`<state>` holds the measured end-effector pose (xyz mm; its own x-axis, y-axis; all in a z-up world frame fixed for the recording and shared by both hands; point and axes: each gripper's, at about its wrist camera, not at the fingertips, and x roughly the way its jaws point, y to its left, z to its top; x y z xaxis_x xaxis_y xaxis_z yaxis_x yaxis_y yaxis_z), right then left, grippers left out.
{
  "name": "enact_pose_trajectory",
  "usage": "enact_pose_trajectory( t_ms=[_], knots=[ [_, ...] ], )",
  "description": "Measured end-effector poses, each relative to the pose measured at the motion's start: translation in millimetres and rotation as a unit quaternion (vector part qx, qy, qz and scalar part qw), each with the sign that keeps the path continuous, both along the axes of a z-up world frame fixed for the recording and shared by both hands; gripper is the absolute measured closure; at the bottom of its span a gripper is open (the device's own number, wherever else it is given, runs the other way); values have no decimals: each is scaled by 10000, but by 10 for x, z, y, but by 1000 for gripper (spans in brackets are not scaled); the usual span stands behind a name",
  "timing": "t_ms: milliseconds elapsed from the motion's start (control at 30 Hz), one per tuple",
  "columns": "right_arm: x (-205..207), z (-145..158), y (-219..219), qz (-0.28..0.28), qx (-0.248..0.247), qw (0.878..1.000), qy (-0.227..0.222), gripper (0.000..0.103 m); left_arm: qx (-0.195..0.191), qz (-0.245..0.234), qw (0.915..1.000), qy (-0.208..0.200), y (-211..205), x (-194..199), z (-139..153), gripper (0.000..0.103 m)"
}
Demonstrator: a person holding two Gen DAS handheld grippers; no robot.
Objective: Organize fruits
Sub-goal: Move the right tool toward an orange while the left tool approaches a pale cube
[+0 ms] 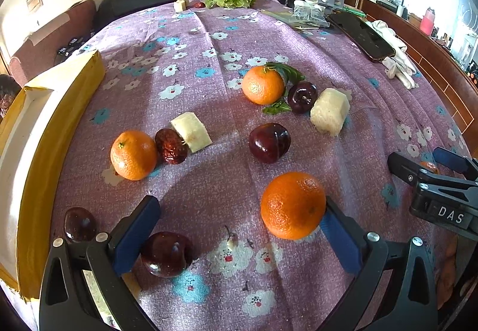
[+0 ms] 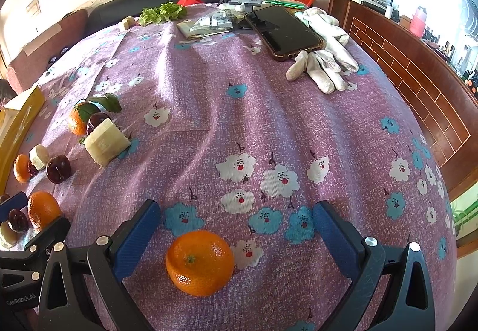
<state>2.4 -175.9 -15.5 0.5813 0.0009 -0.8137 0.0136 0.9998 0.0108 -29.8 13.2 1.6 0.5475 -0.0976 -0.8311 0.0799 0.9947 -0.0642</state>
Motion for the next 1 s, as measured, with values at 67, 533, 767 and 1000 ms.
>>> enact_pose_trajectory(
  t_ms=[67, 533, 767, 1000],
  knots=[
    [1, -1, -6, 18, 10, 10000, 4, 0, 10, 14, 10000, 9, 5, -3, 6, 0],
    [-27, 44, -141, 101, 561, 9983, -113, 0, -482, -90, 9939, -987, 264, -576, 698, 7],
    [-46, 61, -68, 160, 299, 9994, -44, 2, -600, 789, 9765, -1914, 1222, -1177, 1328, 7],
    [-531, 740, 195, 685, 673, 9891, -1113, 2, -595, 1047, 9553, -2700, 1888, -1570, 1484, 0]
  ],
)
